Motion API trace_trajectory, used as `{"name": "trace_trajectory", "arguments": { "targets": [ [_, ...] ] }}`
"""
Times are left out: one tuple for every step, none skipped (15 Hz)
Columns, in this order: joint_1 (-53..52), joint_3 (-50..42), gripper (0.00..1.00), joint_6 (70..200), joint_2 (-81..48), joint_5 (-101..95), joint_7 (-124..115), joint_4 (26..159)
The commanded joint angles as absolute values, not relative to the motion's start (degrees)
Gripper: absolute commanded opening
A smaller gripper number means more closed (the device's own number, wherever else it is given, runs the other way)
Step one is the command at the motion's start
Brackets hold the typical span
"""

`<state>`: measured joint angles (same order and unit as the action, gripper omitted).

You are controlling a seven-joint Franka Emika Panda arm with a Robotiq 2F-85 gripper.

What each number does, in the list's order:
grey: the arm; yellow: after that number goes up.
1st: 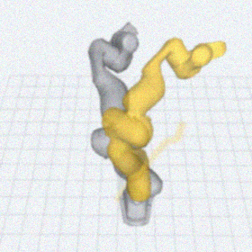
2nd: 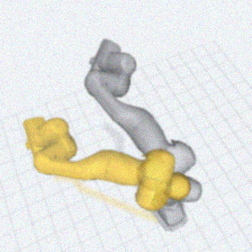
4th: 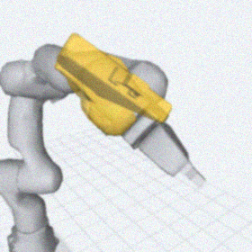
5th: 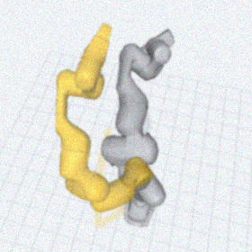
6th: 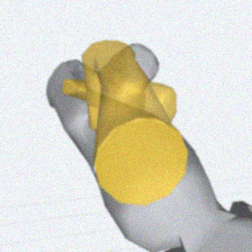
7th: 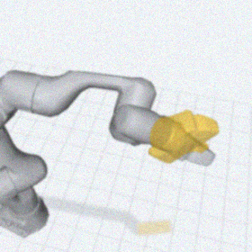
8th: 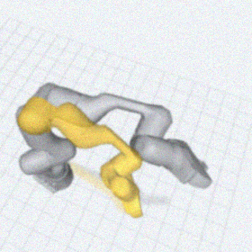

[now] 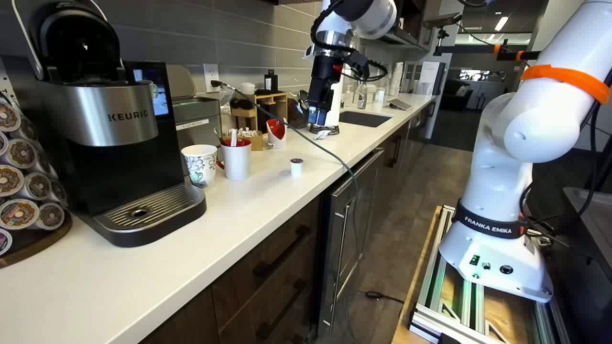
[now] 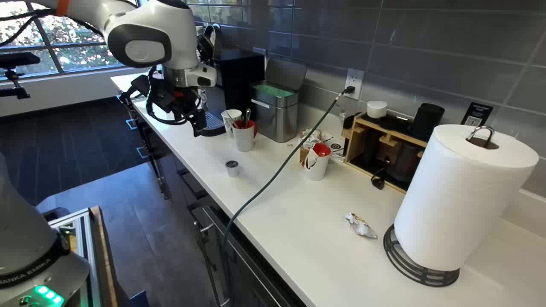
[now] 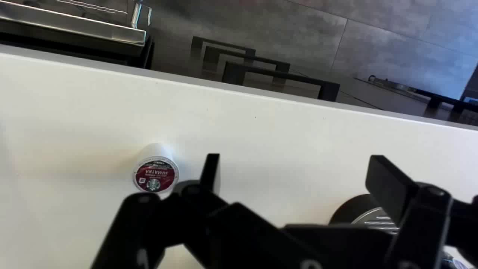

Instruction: Move the left cup to the right

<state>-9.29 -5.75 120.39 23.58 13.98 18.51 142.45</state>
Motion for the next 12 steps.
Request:
{"name": "trace_trajectory", "arguments": {
  "targets": [
    [-8.1, -4.7, 1.00, 120.2, 23.5, 14.5, 18.9, 142.3],
    [-8.1, -4.7, 1.00, 120.2, 23.5, 14.5, 18.9, 142.3],
    [-8.1, -4.7, 1.00, 120.2, 23.5, 14.5, 18.9, 142.3],
    [-8.1, -4.7, 1.00, 120.2, 23.5, 14.5, 18.9, 142.3],
    [-8.1, -4.7, 1.00, 120.2, 23.5, 14.5, 18.9, 142.3],
    [-9.6, -4.2, 1.00, 123.9, 23.6, 16.3, 20.9, 142.7],
    [-10.3, -2.8, 1.00, 127.2, 23.6, 15.8, 21.7, 143.0],
    [-11.3, -0.4, 1.00, 129.4, 23.0, 14.2, 21.1, 142.2],
    [-11.9, 0.9, 1.00, 132.4, 22.7, 13.6, 21.1, 142.1],
    [-13.0, 3.7, 1.00, 133.5, 21.9, 11.9, 19.7, 141.0],
    [-13.7, 5.5, 1.00, 135.1, 21.2, 10.4, 19.5, 140.5],
    [-14.4, 7.7, 1.00, 136.4, 19.9, 8.7, 18.9, 139.4]
  ]
}}
